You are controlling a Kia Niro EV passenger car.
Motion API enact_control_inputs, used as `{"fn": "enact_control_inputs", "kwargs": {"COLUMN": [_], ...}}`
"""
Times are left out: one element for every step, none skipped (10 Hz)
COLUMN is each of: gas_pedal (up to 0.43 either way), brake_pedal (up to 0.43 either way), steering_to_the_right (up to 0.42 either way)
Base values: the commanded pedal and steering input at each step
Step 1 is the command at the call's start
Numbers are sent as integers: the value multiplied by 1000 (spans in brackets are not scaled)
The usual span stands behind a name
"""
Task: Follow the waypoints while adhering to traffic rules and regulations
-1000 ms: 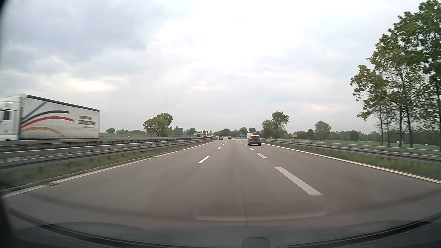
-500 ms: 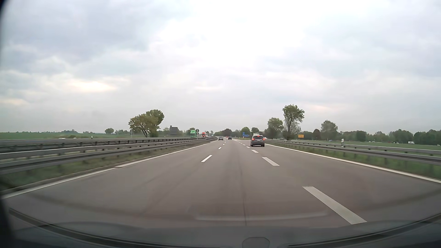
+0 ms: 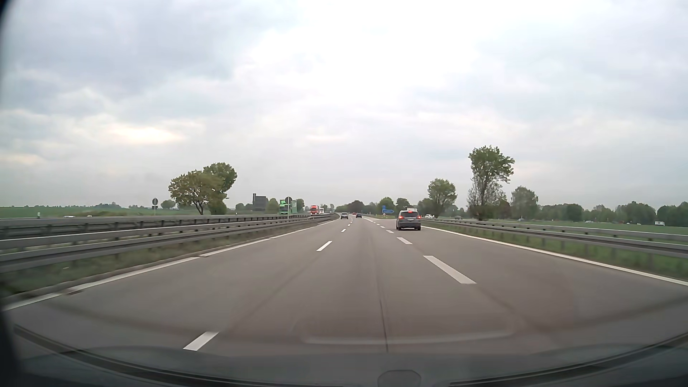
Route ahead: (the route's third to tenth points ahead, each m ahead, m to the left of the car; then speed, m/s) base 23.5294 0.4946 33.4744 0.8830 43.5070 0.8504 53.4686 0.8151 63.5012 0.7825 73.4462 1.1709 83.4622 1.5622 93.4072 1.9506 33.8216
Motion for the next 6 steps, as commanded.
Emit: {"fn": "enact_control_inputs", "kwargs": {"gas_pedal": [248, 248, 248, 248, 248, 248], "brake_pedal": [0, 0, 0, 0, 0, 0], "steering_to_the_right": [-3, -3, -3, -3, -3, -3]}}
